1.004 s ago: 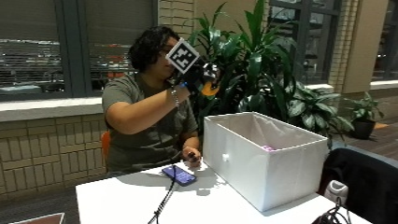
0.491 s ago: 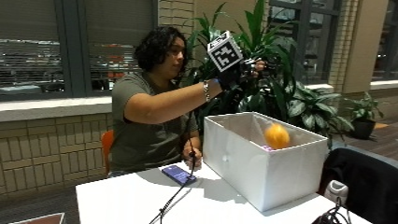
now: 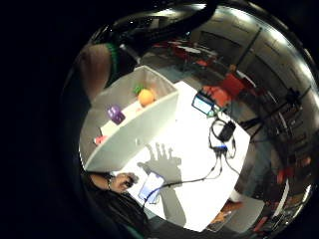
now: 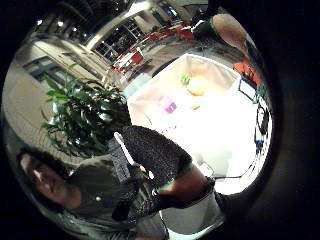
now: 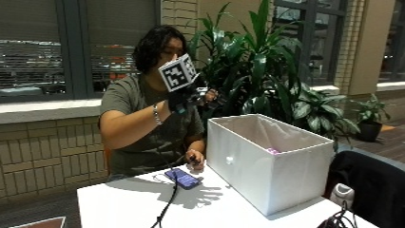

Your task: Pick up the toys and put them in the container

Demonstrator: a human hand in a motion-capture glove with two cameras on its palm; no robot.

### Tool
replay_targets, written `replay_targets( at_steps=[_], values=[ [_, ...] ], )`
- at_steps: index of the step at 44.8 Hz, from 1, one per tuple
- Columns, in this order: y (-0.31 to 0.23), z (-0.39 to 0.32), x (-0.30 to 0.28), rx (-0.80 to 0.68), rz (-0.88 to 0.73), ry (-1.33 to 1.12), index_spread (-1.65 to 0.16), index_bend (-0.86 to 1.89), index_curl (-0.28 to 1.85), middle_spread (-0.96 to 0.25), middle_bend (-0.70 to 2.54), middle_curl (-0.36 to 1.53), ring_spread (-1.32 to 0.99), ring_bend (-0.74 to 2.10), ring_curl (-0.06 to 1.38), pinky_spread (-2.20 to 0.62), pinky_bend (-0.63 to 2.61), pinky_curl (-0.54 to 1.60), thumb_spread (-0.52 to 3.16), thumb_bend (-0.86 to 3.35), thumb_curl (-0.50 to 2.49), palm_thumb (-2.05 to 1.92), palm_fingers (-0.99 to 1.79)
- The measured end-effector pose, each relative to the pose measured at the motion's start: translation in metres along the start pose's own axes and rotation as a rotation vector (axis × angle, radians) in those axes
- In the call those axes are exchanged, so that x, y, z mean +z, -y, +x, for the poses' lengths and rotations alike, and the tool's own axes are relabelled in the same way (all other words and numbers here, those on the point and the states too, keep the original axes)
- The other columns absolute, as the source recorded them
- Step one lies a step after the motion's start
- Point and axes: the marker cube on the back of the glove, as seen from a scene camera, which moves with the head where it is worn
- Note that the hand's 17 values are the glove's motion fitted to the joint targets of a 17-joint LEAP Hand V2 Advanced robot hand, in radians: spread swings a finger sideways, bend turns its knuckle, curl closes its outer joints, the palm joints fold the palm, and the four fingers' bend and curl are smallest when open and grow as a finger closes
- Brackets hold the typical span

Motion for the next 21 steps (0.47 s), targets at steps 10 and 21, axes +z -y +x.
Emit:
replay_targets(
  at_steps=[10, 21],
  values=[
    [-0.091, 0.048, 0.019, 0.166, -0.086, -0.108, -0.46, 0.19, 0.71, -0.22, 0.32, 0.61, -0.28, 0.75, 0.31, -0.03, 0.82, 0.31, 1.08, -0.1, 0.2, -0.14, 0.23],
    [-0.154, 0.074, 0.036, 0.254, -0.126, -0.189, -0.45, 0.19, 0.66, -0.22, 0.31, 0.58, -0.29, 0.73, 0.3, -0.03, 0.79, 0.31, 1.08, -0.09, 0.17, -0.13, 0.25]
  ],
)
